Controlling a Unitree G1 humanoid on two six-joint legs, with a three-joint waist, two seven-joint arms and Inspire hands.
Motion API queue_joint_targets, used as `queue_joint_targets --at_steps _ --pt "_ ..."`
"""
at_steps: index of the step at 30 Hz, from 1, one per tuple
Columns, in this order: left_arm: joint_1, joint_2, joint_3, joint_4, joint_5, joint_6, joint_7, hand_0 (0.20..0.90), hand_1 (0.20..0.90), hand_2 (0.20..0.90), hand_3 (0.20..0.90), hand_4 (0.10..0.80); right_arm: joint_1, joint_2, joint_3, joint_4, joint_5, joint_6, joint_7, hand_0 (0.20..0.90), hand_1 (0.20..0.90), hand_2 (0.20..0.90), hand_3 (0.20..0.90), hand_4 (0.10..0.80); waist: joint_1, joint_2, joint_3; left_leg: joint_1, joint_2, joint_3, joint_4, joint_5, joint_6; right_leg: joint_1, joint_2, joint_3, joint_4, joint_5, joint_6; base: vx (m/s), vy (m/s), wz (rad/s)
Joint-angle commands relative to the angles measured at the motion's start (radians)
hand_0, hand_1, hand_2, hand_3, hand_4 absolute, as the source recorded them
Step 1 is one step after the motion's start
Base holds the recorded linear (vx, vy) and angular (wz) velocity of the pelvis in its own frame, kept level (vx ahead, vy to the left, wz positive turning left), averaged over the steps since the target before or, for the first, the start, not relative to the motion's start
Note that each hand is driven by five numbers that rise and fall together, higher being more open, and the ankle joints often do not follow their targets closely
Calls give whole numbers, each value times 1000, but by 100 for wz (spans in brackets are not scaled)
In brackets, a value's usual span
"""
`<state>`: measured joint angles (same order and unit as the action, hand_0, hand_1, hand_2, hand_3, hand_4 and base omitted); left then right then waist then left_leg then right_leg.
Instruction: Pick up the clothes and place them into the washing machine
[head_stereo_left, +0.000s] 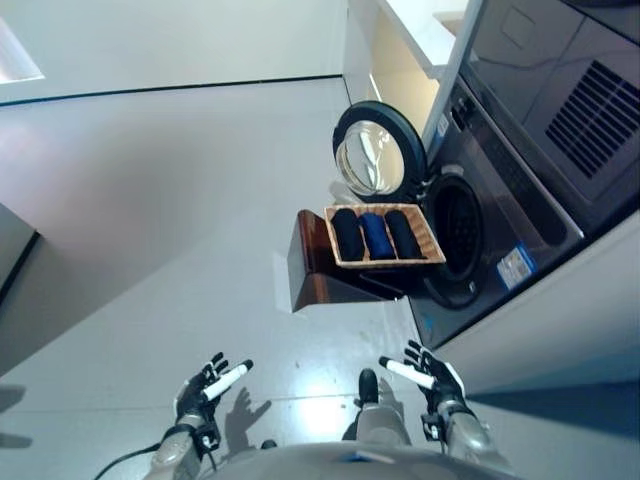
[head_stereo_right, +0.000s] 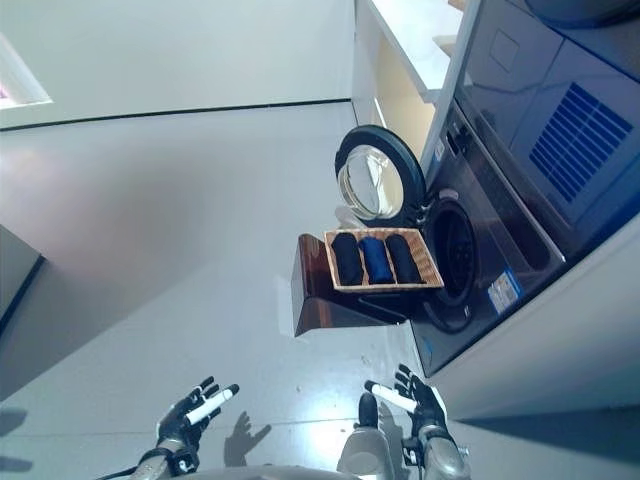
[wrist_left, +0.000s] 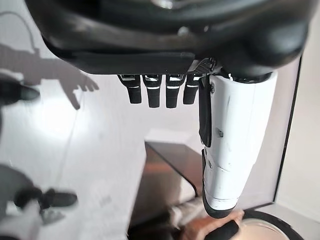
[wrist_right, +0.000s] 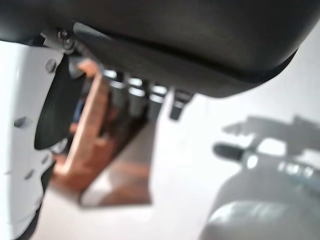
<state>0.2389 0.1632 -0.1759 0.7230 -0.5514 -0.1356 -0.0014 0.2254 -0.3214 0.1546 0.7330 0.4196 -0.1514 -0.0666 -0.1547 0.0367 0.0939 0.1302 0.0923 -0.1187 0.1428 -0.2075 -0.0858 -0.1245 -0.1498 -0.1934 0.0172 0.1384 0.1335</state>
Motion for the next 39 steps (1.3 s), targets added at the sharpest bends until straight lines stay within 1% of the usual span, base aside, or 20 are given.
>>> queue_joint_targets --at_steps 1,4,7,8,9,10,12,14,15,16,17,19,21,24,27,32,33,36,37,39 --pt "-41 82 27 -84 14 -55 -4 900 900 900 900 800 -69 19 -22 -78 23 -65 -3 900 900 900 900 800 -11 -53 -27 284 -21 -3 -173 62 23 -162 -15 -43 -35 198 66 258 -203 26" --pt "-38 72 17 -87 5 -57 1 900 900 900 900 800 -82 14 -12 -61 30 -67 -5 900 900 900 900 800 -6 -41 -44 265 14 9 -134 97 -2 -154 16 -79 -11 153 40 166 -144 21" --pt "-75 67 -1 -95 -44 -66 17 900 900 900 900 800 -129 4 3 -41 53 -81 -20 900 900 900 900 800 -4 -15 -50 208 66 13 3 229 -44 -152 63 -59 64 73 -9 219 -176 14" --pt "-83 70 -6 -102 -52 -70 18 900 900 900 900 800 -138 3 2 -34 62 -87 -26 900 900 900 900 800 -5 -26 -44 168 60 5 54 268 -50 -137 65 -48 63 63 -17 281 -299 17" --pt "-108 77 -21 -118 -58 -72 21 900 900 900 900 800 -152 2 4 -10 76 -95 -37 900 900 900 900 800 11 -56 -28 79 41 -33 223 365 -48 -101 78 -23 56 35 -51 245 -321 27" --pt "-115 79 -27 -127 -59 -74 25 900 900 900 900 800 -158 -3 8 -14 76 -96 -41 900 900 900 900 800 28 -71 -16 41 18 -40 315 396 -47 -69 85 -13 45 23 -64 276 -344 39" --pt "-118 78 -30 -132 -62 -72 25 900 900 900 900 800 -161 -7 13 -12 77 -97 -43 900 900 900 900 800 41 -72 -7 13 15 -31 379 398 -43 -42 98 -6 39 6 -73 154 -154 11" --pt "-131 73 -32 -128 -72 -68 38 900 900 900 900 800 -166 -12 8 -11 85 -99 -55 900 900 900 900 800 65 -91 15 -71 21 14 416 395 -12 7 102 13 29 -26 -89 163 -162 -21" --pt "-137 69 -38 -121 -71 -66 42 900 900 900 900 800 -170 -13 4 -6 96 -100 -59 900 900 900 900 800 82 -102 32 -137 18 36 424 361 4 32 100 28 24 -37 -92 258 -161 -16" --pt "-138 70 -39 -107 -69 -68 52 900 900 900 900 800 -172 -15 5 -8 97 -104 -71 900 900 900 900 800 114 -127 66 -281 3 73 405 281 34 79 100 66 17 -62 -92 273 -105 -14" --pt "-137 70 -37 -98 -72 -68 56 900 900 900 900 800 -174 -15 8 -4 97 -105 -75 900 900 900 900 800 121 -140 69 -339 1 81 350 285 37 89 93 78 15 -70 -91 335 -44 -15" --pt "-120 70 -30 -88 -76 -70 58 900 900 900 900 800 -170 -13 7 0 92 -106 -79 900 900 900 900 800 145 -132 75 -395 40 92 222 303 23 127 108 108 14 -96 -85 350 77 -21" --pt "-101 70 -23 -82 -73 -70 57 900 900 900 900 800 -164 -12 5 3 88 -108 -83 900 900 900 900 800 176 -105 76 -416 67 90 18 389 0 181 133 139 -1 -121 -76 419 126 -6" --pt "-79 68 -9 -72 -64 -67 54 900 900 900 900 800 -158 -14 2 6 77 -111 -86 900 900 900 900 800 210 -83 72 -421 72 96 -171 477 -31 266 150 185 -26 -162 -70 392 100 -38" --pt "-75 59 1 -61 -61 -69 49 900 900 900 900 800 -155 -5 2 11 72 -107 -79 900 900 900 900 800 218 -61 49 -413 69 158 -191 508 -39 338 148 218 -36 -203 -64 339 144 -79" --pt "-84 62 -7 -77 -73 -78 58 900 900 900 900 800 -153 30 14 6 78 -96 -77 900 900 900 900 800 229 -68 -5 -415 28 182 -112 460 9 399 72 242 -7 -263 -37 324 213 -70" --pt "-111 74 -16 -77 -68 -81 68 900 900 900 900 800 -182 44 17 27 88 -96 -85 900 900 900 900 800 234 -84 -18 -428 5 205 -47 409 36 385 28 247 33 -210 -10 332 210 -27" --pt "-124 91 -4 -98 -73 -90 77 900 900 900 900 800 -221 43 40 11 72 -91 -78 900 900 900 900 800 245 -101 -40 -423 -32 232 -14 352 68 340 -20 271 119 -92 29 236 166 -17" --pt "-123 91 -4 -98 -73 -89 77 900 900 900 900 800 -221 44 40 11 72 -91 -78 900 900 900 900 800 246 -103 -41 -423 -32 234 -13 351 69 340 -21 272 119 -92 29 170 142 -26" --pt "-134 100 2 -100 -69 -91 91 900 900 900 900 800 -245 49 46 2 75 -90 -82 900 900 900 900 800 243 -98 -39 -396 -57 246 -15 318 92 295 -39 276 211 -12 36 206 225 -17"
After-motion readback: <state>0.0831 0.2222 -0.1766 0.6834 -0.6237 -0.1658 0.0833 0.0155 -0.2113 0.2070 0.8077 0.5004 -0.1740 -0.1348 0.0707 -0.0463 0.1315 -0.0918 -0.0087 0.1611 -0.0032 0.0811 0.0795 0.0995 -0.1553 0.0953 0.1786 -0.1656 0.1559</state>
